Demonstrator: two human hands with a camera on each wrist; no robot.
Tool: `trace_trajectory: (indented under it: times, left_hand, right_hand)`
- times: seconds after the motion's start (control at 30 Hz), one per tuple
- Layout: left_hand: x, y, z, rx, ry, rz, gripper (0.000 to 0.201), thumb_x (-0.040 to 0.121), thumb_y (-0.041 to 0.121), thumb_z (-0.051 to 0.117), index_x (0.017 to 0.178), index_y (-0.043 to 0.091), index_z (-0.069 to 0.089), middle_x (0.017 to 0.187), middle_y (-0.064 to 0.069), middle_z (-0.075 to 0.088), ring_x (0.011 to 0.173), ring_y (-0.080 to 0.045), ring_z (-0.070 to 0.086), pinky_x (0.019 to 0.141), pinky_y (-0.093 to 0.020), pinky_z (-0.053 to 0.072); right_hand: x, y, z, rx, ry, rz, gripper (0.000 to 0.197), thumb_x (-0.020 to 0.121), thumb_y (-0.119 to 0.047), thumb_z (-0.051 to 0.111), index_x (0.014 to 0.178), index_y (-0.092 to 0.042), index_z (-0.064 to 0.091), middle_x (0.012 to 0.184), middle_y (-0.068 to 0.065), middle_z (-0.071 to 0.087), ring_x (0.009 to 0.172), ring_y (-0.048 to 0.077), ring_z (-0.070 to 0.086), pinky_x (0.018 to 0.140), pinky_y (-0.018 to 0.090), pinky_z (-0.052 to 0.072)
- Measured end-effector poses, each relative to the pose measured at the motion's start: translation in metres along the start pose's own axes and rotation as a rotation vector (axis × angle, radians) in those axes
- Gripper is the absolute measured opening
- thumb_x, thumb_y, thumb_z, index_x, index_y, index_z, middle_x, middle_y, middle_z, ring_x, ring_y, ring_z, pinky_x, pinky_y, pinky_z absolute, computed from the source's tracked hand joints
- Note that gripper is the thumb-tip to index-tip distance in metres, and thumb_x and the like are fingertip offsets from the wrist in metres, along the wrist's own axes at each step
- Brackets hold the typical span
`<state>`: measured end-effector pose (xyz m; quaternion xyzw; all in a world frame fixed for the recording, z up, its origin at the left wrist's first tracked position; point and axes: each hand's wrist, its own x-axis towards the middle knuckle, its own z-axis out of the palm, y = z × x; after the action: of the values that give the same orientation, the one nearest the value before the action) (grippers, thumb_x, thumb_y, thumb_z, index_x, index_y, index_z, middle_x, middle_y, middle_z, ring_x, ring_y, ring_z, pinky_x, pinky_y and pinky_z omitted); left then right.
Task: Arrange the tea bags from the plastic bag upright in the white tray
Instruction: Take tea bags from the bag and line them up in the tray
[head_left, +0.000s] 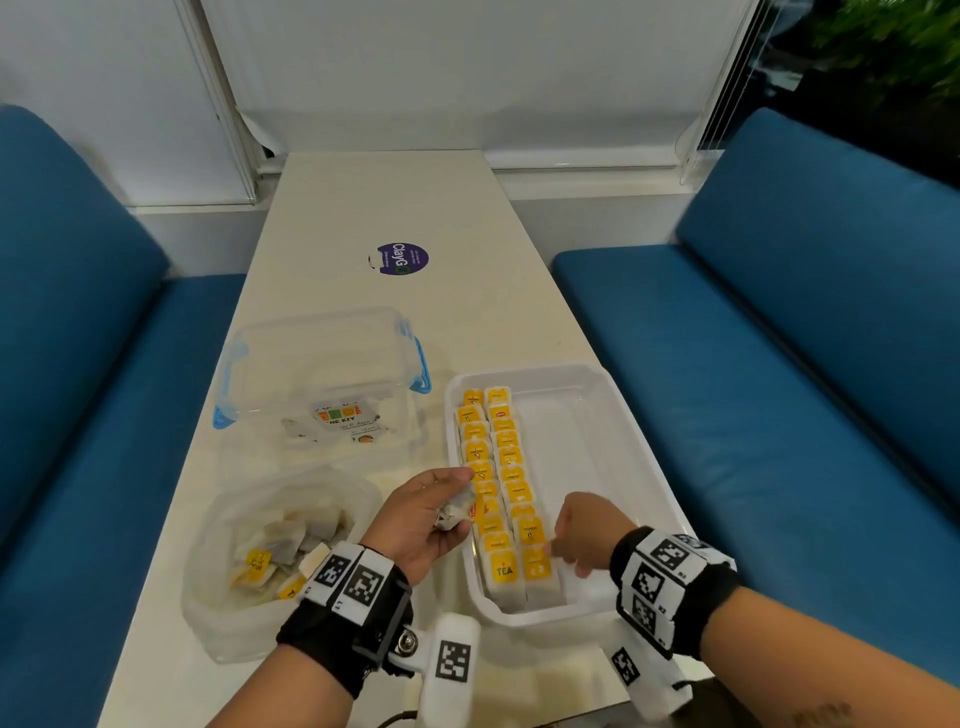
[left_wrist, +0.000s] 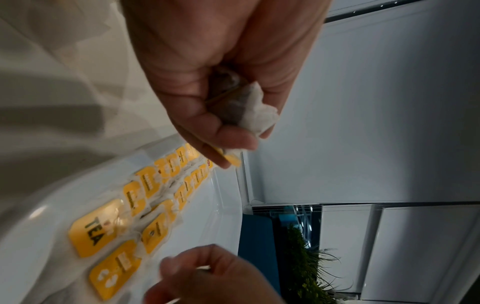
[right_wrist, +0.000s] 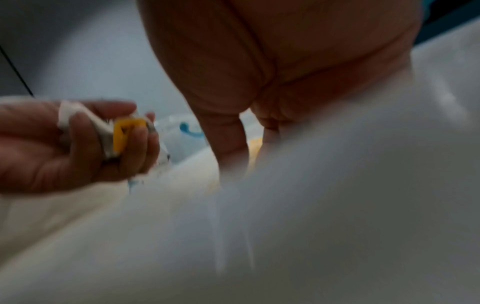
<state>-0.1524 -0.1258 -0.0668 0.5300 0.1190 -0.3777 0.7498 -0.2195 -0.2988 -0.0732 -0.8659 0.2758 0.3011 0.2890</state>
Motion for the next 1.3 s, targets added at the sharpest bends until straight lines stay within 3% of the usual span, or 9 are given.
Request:
trace_trajectory:
  times: [0.17, 0.27, 0.4, 0.5, 0.63, 0.83, 0.93, 1.07, 1.3]
  left_hand:
    - [0.0, 0.006, 0.011, -0.025, -0.054, -0.008, 0.013, 0.091, 0.005, 0.052, 0.097, 0.01, 0.063, 0.096, -0.012, 0.056, 0.083, -0.024, 0.055, 0.046, -0.021, 0.053]
    - [-0.002, 0.008, 0.024, -0.072, -0.073, -0.004, 0.015, 0.092, 0.002, 0.049, 0.096, 0.009, 0.062, 0.099, -0.012, 0.055, 0.079, -0.023, 0.055, 0.048, -0.023, 0.055]
    - [-0.005, 0.011, 0.038, -0.153, -0.134, -0.012, 0.016, 0.093, 0.002, 0.047, 0.097, 0.01, 0.06, 0.096, -0.012, 0.057, 0.072, -0.023, 0.061, 0.047, -0.024, 0.055]
    - [-0.004, 0.013, 0.044, -0.226, -0.135, 0.009, 0.017, 0.094, 0.002, 0.045, 0.097, 0.011, 0.06, 0.091, -0.011, 0.059, 0.062, -0.019, 0.063, 0.047, -0.023, 0.056]
    - [-0.002, 0.009, 0.047, -0.286, -0.14, 0.045, 0.017, 0.093, 0.003, 0.046, 0.097, 0.013, 0.059, 0.089, -0.009, 0.062, 0.065, -0.018, 0.064, 0.049, -0.023, 0.056]
    - [-0.003, 0.0, 0.049, -0.389, -0.184, 0.091, 0.024, 0.095, 0.005, 0.041, 0.103, 0.019, 0.06, 0.097, -0.002, 0.064, 0.063, -0.015, 0.069, 0.048, -0.024, 0.056]
    - [0.0, -0.001, 0.047, -0.402, -0.188, 0.114, 0.03, 0.096, 0.007, 0.04, 0.112, 0.026, 0.058, 0.103, 0.001, 0.062, 0.064, -0.012, 0.068, 0.05, -0.024, 0.057]
    - [0.001, -0.003, 0.049, -0.368, -0.184, 0.101, 0.032, 0.094, 0.009, 0.045, 0.119, 0.025, 0.056, 0.097, -0.005, 0.064, 0.061, -0.012, 0.065, 0.05, -0.023, 0.056]
    - [0.001, -0.003, 0.048, -0.261, -0.094, 0.093, 0.024, 0.092, -0.001, 0.046, 0.1, 0.017, 0.059, 0.078, -0.011, 0.061, 0.063, -0.015, 0.059, 0.045, -0.019, 0.052]
  right_hand:
    - [-0.027, -0.011, -0.054, 0.271, 0.268, -0.202, 0.015, 0.086, -0.018, 0.065, 0.083, -0.016, 0.051, 0.07, -0.002, 0.061, 0.054, 0.009, 0.055, 0.048, 0.02, 0.036]
    - [-0.04, -0.024, -0.071, 0.282, 0.32, -0.361, 0.013, 0.084, -0.009, 0.063, 0.081, -0.019, 0.056, 0.065, -0.004, 0.059, 0.053, 0.006, 0.054, 0.043, 0.011, 0.035]
    - [-0.044, -0.034, -0.061, 0.272, 0.181, -0.514, 0.029, 0.078, 0.001, 0.062, 0.077, -0.028, 0.058, 0.067, -0.003, 0.062, 0.058, 0.009, 0.058, 0.062, 0.028, 0.05]
    - [-0.039, -0.029, -0.045, 0.409, 0.197, -0.398, 0.014, 0.085, -0.021, 0.065, 0.089, -0.02, 0.052, 0.067, 0.002, 0.061, 0.042, 0.002, 0.053, 0.043, 0.02, 0.042]
    - [-0.038, -0.027, -0.041, 0.688, 0.039, -0.314, 0.025, 0.09, -0.035, 0.059, 0.085, -0.012, 0.053, 0.075, 0.008, 0.06, 0.056, 0.015, 0.058, 0.04, 0.022, 0.038]
    - [-0.032, -0.028, -0.037, 1.025, -0.172, -0.303, 0.009, 0.092, -0.021, 0.057, 0.092, -0.012, 0.056, 0.083, 0.008, 0.055, 0.061, 0.011, 0.05, 0.044, 0.019, 0.039]
    - [-0.03, -0.029, -0.039, 1.133, -0.213, -0.264, 0.003, 0.089, -0.014, 0.061, 0.09, -0.013, 0.058, 0.07, 0.0, 0.053, 0.056, 0.008, 0.043, 0.043, 0.017, 0.038]
    - [-0.028, -0.031, -0.042, 1.065, -0.093, -0.284, 0.013, 0.084, -0.006, 0.065, 0.079, -0.014, 0.057, 0.063, 0.0, 0.054, 0.053, 0.01, 0.044, 0.044, 0.02, 0.035]
    - [-0.023, -0.03, -0.046, 0.938, 0.206, -0.376, 0.01, 0.087, -0.012, 0.063, 0.077, -0.012, 0.06, 0.072, 0.001, 0.06, 0.058, 0.01, 0.051, 0.043, 0.021, 0.036]
